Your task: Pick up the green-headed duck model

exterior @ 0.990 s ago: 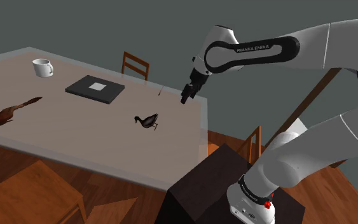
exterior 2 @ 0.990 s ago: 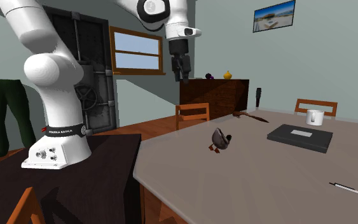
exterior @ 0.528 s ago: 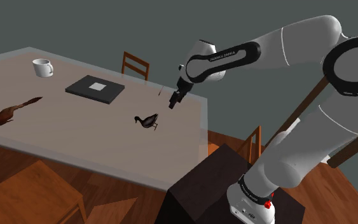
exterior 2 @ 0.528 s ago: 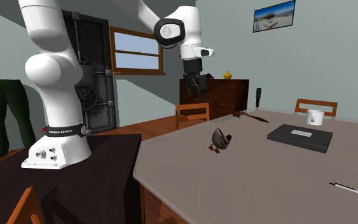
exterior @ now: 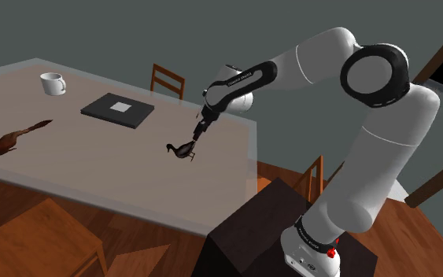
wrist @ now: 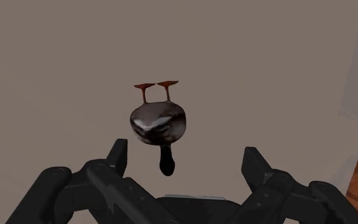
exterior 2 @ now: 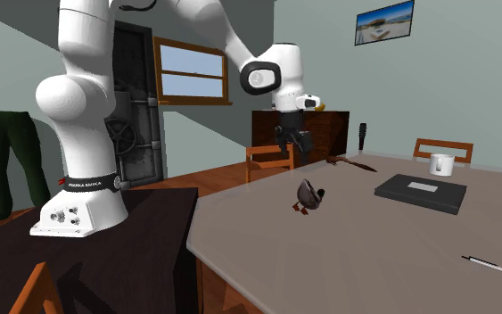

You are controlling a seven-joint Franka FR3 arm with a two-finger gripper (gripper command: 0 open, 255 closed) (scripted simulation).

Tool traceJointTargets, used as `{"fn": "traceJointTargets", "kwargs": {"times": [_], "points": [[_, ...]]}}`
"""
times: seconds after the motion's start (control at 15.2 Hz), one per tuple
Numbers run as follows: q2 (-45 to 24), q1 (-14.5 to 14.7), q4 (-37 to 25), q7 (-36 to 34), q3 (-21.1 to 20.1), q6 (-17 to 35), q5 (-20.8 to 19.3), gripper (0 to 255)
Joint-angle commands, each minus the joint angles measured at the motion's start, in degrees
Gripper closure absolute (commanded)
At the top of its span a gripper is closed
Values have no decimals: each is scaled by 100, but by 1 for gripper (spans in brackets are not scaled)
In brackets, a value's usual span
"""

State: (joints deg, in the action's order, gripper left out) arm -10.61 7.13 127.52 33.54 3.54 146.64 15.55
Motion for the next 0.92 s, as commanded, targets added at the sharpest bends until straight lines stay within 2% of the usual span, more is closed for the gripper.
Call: {"fn": "traceJointTargets", "kwargs": {"times": [0.0, 0.33, 0.66, 0.86], "points": [[-488, -33, -353, 284, -84, 163, 164, 0], [-1590, -152, -1274, 821, -342, 427, 388, 0], [-2668, -225, -2351, 1178, -560, 519, 401, 0], [-2853, -247, -2396, 1233, -596, 657, 434, 0]]}}
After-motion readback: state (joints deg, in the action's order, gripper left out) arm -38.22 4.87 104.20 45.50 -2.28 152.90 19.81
